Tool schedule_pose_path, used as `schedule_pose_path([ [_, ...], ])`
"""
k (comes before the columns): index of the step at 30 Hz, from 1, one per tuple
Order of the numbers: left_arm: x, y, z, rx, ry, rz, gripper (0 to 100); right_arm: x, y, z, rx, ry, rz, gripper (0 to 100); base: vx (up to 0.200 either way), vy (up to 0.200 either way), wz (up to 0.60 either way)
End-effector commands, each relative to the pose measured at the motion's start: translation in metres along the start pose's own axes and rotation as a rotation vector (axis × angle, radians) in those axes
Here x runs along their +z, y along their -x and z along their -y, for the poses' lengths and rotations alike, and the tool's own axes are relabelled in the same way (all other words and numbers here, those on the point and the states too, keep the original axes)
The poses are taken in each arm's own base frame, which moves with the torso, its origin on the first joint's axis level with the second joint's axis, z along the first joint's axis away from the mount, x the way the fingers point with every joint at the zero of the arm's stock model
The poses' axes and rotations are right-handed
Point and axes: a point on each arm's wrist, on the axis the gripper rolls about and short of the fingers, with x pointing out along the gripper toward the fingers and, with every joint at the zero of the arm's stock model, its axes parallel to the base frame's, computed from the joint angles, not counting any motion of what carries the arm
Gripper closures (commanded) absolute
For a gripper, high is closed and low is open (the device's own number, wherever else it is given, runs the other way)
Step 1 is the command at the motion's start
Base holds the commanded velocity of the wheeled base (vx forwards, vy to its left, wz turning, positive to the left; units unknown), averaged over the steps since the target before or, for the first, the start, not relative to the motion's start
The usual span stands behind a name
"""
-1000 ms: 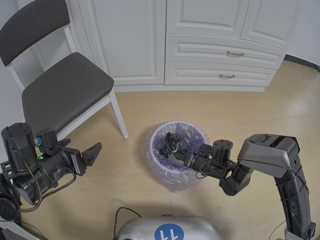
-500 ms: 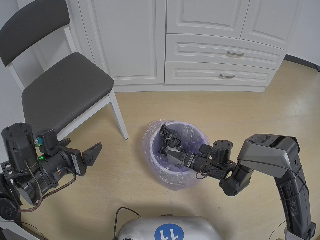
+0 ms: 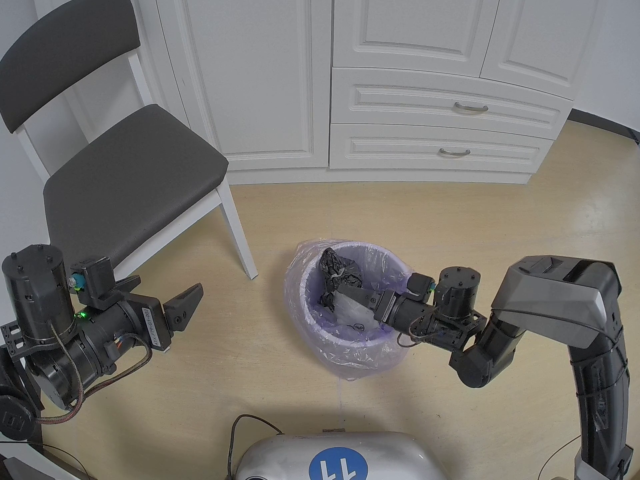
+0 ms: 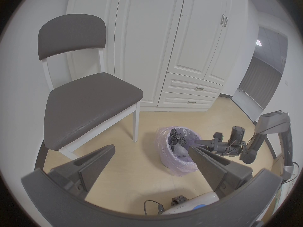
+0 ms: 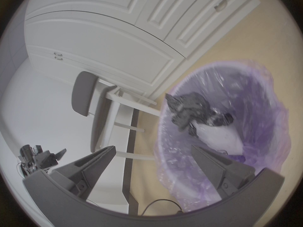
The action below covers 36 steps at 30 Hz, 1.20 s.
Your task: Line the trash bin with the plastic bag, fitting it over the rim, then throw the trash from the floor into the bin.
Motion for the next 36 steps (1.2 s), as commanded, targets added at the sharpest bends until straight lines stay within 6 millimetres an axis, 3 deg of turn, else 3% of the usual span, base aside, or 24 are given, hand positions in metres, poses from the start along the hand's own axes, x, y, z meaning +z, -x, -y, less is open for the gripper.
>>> schedule_pose_path([
  [1, 0.001, 0.001, 0.0, 0.0, 0.001, 0.01, 0, 0.04, 0.02, -0.028, 0.04, 0.037, 0.091, 0, 0.0, 0.0, 0.0],
  [7, 0.004, 0.003, 0.0, -0.002, 0.005, 0.023, 0, 0.066, 0.036, -0.038, 0.03, 0.133, 0.147, 0, 0.0, 0.0, 0.0],
  [12, 0.007, 0.005, 0.0, -0.003, 0.008, 0.038, 0, 0.075, 0.052, -0.042, -0.008, 0.244, 0.166, 0, 0.0, 0.0, 0.0],
  [20, 0.015, 0.016, -0.002, -0.014, 0.016, 0.09, 0, 0.074, 0.075, -0.052, -0.131, 0.389, 0.221, 0, 0.0, 0.0, 0.0],
  [24, 0.016, 0.019, -0.002, -0.012, 0.017, 0.098, 0, 0.073, 0.077, -0.053, -0.23, 0.46, 0.268, 0, 0.0, 0.0, 0.0],
  [30, 0.017, 0.019, -0.004, 0.078, -0.036, 0.117, 0, 0.072, 0.084, -0.056, -0.394, 0.571, 0.327, 0, 0.0, 0.0, 0.0],
  [36, 0.019, 0.019, -0.009, 0.16, -0.091, 0.188, 0, 0.078, 0.098, -0.065, -0.437, 0.581, 0.367, 0, 0.0, 0.0, 0.0],
])
